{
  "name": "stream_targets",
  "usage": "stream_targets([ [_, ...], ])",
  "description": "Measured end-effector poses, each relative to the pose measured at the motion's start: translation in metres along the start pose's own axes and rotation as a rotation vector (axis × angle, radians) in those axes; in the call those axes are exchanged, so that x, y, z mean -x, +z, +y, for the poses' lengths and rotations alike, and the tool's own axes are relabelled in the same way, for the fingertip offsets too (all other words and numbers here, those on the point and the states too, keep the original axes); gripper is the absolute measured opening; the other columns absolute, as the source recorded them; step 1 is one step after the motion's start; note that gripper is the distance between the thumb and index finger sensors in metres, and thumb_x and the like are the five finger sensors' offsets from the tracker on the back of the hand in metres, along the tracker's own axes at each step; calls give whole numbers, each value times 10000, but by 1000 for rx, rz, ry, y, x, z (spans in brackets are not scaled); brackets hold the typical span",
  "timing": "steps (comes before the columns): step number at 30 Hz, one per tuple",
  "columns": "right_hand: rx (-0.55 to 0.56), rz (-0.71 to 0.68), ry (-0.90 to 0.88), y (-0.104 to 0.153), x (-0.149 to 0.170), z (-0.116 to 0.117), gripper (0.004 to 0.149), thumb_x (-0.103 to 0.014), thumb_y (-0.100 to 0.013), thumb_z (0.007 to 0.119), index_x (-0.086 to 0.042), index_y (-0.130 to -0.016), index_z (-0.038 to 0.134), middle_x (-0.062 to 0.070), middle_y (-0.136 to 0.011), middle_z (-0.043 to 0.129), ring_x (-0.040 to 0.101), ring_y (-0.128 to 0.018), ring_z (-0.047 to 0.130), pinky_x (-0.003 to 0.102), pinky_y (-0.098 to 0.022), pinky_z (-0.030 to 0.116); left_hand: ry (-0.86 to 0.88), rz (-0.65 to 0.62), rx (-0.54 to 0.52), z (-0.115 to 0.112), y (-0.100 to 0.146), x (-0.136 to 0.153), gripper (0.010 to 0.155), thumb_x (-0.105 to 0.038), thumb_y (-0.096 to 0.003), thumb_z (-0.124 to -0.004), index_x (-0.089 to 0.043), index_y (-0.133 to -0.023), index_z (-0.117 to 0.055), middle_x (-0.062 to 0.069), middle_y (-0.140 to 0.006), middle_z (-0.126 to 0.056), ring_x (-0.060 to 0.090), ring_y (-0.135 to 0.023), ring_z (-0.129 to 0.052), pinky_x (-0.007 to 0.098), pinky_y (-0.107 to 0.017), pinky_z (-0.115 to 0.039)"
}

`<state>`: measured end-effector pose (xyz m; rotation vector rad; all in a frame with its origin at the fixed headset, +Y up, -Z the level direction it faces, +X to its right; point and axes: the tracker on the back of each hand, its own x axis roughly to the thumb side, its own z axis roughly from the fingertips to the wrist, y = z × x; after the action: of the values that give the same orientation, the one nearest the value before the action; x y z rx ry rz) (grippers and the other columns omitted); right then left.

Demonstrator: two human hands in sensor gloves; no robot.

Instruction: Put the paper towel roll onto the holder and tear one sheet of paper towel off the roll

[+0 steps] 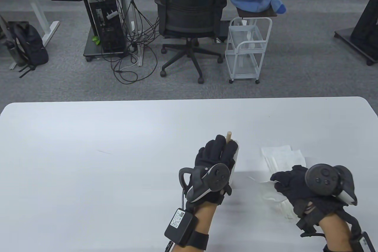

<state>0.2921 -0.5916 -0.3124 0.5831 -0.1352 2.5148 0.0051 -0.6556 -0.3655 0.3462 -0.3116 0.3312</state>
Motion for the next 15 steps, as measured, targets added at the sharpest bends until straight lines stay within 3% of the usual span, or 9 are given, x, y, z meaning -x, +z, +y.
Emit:
stream_targets([
  [4, 50, 4, -215, 26, 8, -45, 369, -307, -437, 800, -211, -791, 838, 135, -626, 986, 363, -582, 946, 630, -682, 521, 7, -1, 3, 0, 0, 0, 622, -420, -511, -697, -488, -1034, -366, -97, -1122, -226, 321, -1052, -555, 542, -762, -554],
  [8, 71, 73, -275, 38, 25, -75, 367, -311, -439, 803, -220, -792, 845, 129, -617, 993, 360, -573, 953, 630, -679, 530, 16, -2, 5, -1, 0, 1, 625, -419, -511, -695, -489, -1034, -360, -97, -1121, -218, 321, -1051, -553, 541, -762, -554],
  [11, 38, 140, -302, 31, 47, -77, 368, -312, -441, 802, -228, -796, 845, 129, -628, 986, 364, -587, 943, 633, -681, 521, 16, -2, 6, -1, 1, 1, 625, -421, -511, -695, -489, -1034, -361, -97, -1122, -219, 322, -1053, -550, 543, -761, -553],
  [15, -81, 257, -227, -1, 85, -57, 364, -306, -438, 803, -237, -793, 845, 135, -638, 974, 371, -600, 926, 635, -688, 501, 20, -1, 10, 0, 0, 1, 623, -430, -512, -701, -487, -1036, -370, -98, -1124, -226, 326, -1052, -555, 543, -763, -552],
])
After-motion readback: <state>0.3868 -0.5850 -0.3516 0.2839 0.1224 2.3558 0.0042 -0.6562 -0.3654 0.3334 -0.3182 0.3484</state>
